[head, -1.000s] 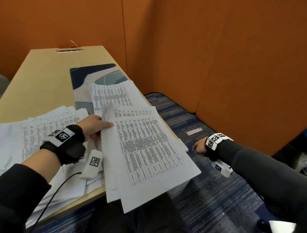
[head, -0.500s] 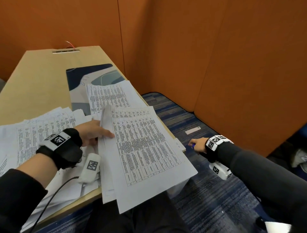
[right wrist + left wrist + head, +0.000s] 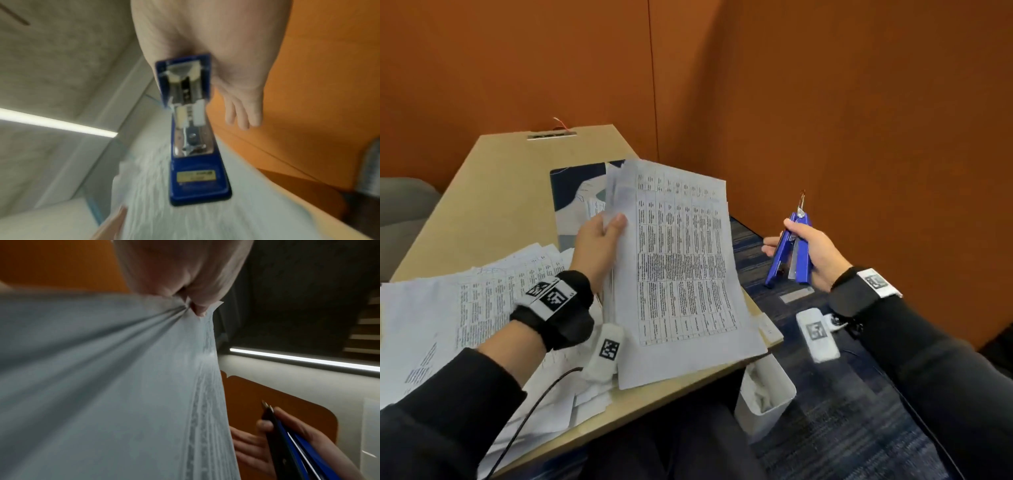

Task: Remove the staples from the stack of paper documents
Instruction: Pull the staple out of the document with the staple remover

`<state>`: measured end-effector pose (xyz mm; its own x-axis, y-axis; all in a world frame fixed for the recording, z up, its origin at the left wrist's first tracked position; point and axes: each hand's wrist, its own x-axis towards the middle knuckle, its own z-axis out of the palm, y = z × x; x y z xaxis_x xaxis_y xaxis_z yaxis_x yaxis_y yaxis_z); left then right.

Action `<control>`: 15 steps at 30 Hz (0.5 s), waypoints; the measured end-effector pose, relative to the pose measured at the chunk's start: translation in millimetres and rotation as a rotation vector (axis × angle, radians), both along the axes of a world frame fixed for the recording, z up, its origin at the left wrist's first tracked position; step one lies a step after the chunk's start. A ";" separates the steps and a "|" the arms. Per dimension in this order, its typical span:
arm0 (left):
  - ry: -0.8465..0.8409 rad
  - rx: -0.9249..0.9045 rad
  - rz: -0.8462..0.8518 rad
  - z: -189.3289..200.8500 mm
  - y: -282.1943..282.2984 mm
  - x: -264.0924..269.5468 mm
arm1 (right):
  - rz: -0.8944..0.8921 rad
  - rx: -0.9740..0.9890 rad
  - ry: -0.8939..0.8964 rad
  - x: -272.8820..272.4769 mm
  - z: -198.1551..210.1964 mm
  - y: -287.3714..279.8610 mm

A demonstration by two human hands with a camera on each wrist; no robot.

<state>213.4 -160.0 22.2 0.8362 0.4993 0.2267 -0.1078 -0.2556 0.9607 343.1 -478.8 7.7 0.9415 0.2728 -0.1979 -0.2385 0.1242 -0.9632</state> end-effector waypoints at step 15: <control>-0.446 0.431 0.163 37.3 -21.9 -17.1 | 0.242 0.087 -0.515 -39.1 52.4 85.7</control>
